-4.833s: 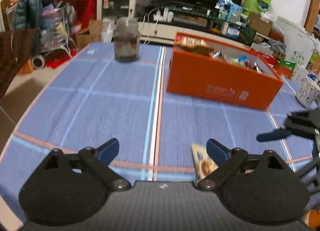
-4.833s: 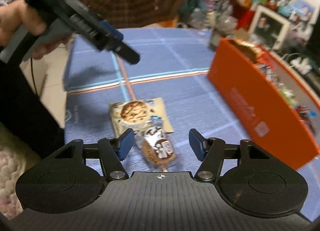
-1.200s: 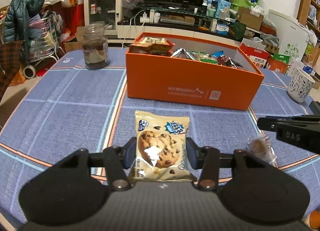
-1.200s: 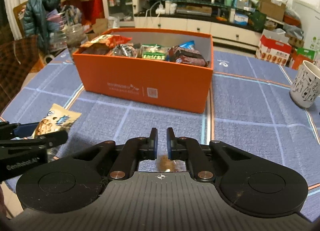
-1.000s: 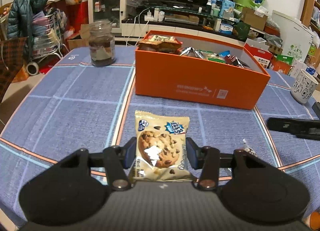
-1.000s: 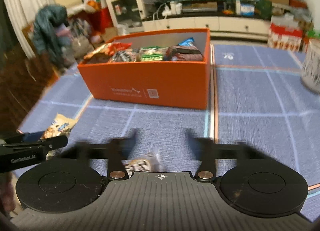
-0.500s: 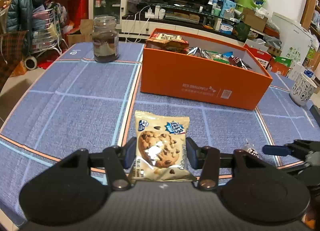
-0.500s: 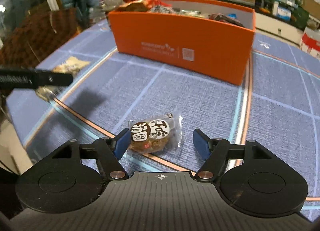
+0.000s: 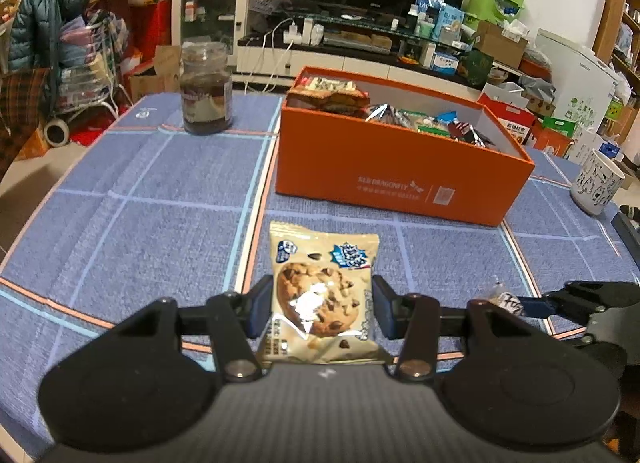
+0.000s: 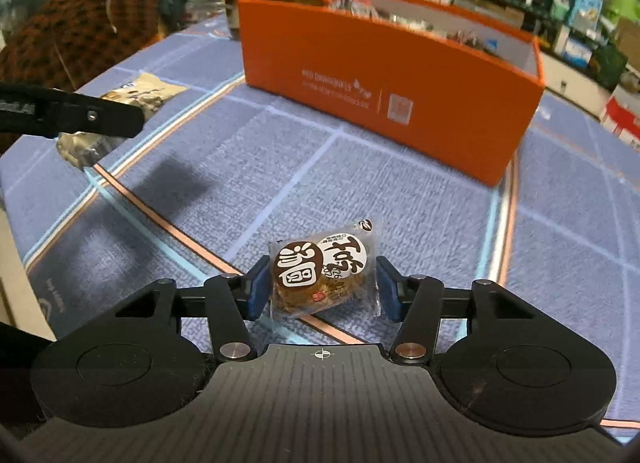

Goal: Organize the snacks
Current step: 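Drop cookie packet into orange box with left gripper while right gripper drops pastry packet inside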

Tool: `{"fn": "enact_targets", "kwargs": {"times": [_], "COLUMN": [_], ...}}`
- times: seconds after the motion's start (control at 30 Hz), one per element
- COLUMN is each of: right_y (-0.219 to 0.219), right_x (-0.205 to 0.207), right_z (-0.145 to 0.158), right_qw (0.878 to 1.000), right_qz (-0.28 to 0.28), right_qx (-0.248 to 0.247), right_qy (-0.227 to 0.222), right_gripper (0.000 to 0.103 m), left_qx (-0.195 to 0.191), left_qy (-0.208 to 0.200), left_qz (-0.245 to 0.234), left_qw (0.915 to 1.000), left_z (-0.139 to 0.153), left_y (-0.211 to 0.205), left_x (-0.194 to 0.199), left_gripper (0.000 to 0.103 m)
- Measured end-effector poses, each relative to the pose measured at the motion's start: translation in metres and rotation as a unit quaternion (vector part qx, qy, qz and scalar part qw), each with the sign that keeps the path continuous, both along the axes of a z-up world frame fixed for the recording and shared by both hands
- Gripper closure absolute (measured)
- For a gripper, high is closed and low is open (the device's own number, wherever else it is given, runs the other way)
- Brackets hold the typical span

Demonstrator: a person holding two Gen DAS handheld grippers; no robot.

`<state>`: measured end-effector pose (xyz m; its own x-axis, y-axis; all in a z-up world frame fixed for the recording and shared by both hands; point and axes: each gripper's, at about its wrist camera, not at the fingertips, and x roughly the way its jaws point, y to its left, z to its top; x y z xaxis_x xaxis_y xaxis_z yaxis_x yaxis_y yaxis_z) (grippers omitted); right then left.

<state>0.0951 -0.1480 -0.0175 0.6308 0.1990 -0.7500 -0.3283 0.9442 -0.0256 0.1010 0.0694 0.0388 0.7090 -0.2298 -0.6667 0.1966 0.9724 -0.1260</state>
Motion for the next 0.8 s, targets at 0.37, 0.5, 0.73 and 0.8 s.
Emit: {"fn": "enact_targets", "kwargs": {"times": [0.37, 0.5, 0.73, 0.8], "right_y": [-0.045, -0.052, -0.055, -0.055], "right_x": [0.021, 0.076, 0.166, 0.181], "right_z": [0.116, 0.14, 0.132, 0.127], "right_qw": [0.989, 0.986, 0.986, 0.986], "right_qz": [-0.066, -0.092, -0.128, -0.13], "right_qx": [0.036, 0.033, 0.009, 0.004], "right_qy": [-0.126, -0.133, -0.109, -0.106], "right_gripper": [0.063, 0.062, 0.062, 0.059], "left_qx": [0.033, 0.043, 0.086, 0.086], "left_qy": [-0.091, -0.086, -0.081, -0.084], "left_qz": [-0.025, -0.015, 0.002, 0.003], "left_qw": [0.995, 0.9952, 0.993, 0.9927], "left_z": [0.062, 0.073, 0.072, 0.07], "left_y": [-0.027, -0.057, -0.099, -0.103], "left_x": [0.037, 0.102, 0.178, 0.187], "left_gripper": [0.054, 0.054, 0.054, 0.051]}}
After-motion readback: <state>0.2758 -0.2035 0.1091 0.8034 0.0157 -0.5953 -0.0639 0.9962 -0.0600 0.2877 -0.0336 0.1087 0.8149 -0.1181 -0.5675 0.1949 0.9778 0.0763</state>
